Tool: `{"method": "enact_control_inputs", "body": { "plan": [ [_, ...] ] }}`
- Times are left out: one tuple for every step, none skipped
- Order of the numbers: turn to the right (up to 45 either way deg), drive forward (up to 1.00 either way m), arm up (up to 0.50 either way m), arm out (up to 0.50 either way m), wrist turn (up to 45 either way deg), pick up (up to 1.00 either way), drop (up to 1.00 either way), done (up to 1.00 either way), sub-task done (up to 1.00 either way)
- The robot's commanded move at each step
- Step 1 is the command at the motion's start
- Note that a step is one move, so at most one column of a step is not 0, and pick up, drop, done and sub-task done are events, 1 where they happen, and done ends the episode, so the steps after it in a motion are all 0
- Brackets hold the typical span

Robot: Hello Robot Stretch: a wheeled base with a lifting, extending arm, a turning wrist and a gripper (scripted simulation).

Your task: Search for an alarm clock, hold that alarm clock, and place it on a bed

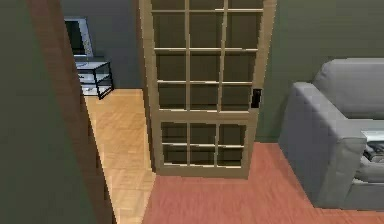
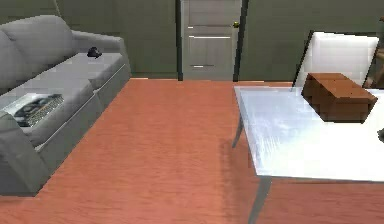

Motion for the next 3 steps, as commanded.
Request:
{"method": "enact_control_inputs", "body": {
  "plan": [
    [0.0, 0.80, 0.00, 0.00, 0.0, 0.00, 0.00, 0.00, 0.00],
    [-24.0, 0.00, 0.00, 0.00, 0.0, 0.00, 0.00, 0.00, 0.00],
    [0.0, 0.45, 0.00, 0.00, 0.0, 0.00, 0.00, 0.00, 0.00]
  ]
}}
